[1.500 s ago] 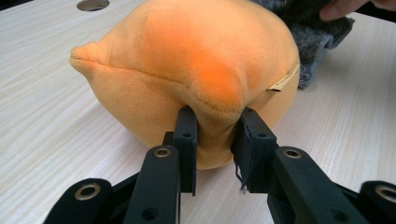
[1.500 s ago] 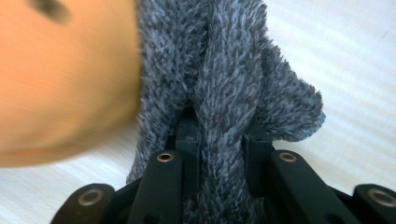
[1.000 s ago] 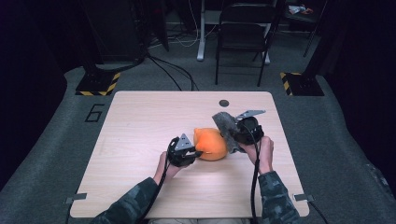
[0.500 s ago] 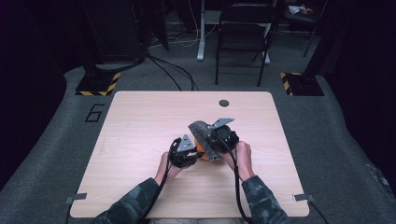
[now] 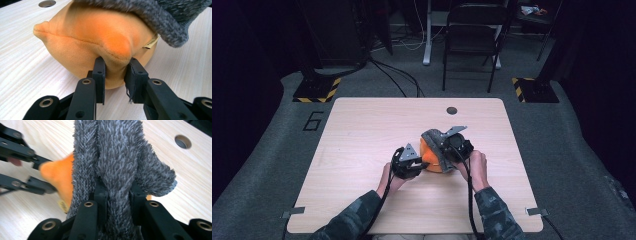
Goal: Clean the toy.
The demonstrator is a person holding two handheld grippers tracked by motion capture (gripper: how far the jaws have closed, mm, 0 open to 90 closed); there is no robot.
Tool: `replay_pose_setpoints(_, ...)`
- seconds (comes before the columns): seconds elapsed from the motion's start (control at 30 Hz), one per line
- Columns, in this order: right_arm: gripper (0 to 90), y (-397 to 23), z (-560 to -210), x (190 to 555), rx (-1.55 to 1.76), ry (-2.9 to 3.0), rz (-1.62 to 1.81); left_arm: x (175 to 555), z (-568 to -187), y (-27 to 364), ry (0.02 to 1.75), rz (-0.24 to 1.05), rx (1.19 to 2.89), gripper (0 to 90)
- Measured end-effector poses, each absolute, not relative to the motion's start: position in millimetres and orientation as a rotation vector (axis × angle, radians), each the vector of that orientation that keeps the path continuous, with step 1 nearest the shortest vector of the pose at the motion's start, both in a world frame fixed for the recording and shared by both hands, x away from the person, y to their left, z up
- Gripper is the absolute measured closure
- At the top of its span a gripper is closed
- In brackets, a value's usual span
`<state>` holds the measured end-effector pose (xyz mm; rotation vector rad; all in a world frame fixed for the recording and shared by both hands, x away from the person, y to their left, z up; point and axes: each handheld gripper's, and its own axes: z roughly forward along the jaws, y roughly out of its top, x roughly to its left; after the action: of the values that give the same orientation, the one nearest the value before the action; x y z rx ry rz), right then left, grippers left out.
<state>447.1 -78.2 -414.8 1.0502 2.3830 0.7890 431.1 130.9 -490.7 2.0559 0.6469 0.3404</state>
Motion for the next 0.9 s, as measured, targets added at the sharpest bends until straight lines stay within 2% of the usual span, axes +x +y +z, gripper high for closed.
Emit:
replay_pose_setpoints(0.67,73.6,-127,-446,472,1.331,2.345,0.669,433,-491,132,0.654,0.314,2.044,71.2)
replay_pose_setpoints(0.9,73.7,-136,-473,480,1.384,2.369,0.538,434,-491,132,0.656,0.317,2.043,71.3)
